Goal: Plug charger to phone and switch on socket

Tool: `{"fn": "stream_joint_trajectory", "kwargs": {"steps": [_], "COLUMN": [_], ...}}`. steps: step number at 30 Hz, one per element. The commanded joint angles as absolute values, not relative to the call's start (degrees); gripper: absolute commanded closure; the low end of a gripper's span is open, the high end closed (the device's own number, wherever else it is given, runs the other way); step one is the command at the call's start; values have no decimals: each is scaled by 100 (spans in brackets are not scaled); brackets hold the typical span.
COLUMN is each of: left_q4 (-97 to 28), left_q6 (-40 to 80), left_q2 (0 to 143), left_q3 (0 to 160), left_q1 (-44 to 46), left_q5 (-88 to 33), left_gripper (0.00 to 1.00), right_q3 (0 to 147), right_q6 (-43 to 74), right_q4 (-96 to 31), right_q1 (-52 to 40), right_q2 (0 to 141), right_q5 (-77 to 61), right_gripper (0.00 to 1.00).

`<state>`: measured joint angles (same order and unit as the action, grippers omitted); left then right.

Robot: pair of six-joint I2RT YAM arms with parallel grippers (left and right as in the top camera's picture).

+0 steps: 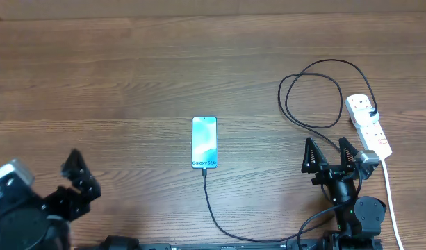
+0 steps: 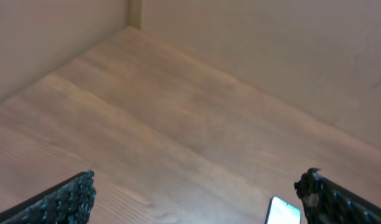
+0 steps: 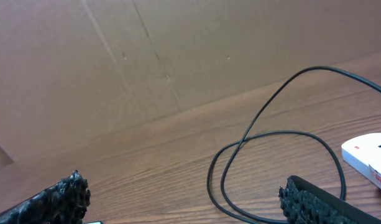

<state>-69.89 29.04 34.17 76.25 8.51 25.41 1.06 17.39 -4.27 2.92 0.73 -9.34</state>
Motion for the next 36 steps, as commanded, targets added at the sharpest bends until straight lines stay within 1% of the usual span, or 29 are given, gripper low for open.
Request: {"fn": "stream_joint_trajectory", "kwargs": {"steps": [1,10,13,21,24,36], "left_q4": [-6248,-3413,-2895,-2672,-2644,-1039], "left_q6": [3006,3004,3006,2978,2982,2912], "left_q2": [3076,2412,2209,1385,1085,495], "left_q3": [6479,3258,2665,1962,1734,624], "left_q1": [821,819,812,567,550,443], "left_q5": [2211,1245,1083,1116,1411,1514], "left_gripper": [1,0,1,0,0,0], "right_q3": [45,45,45,45,45,45], "right_q6": [1754,1754,1754,1754,1754,1754], "right_q4": [-401,-401,-401,-401,-401,-401], "right_q1": [274,274,274,274,274,274], "right_q2": [16,16,16,16,16,16], "right_q5": [-858,-858,-858,-858,-858,-858], "right_gripper": [0,0,0,0,0,0]}}
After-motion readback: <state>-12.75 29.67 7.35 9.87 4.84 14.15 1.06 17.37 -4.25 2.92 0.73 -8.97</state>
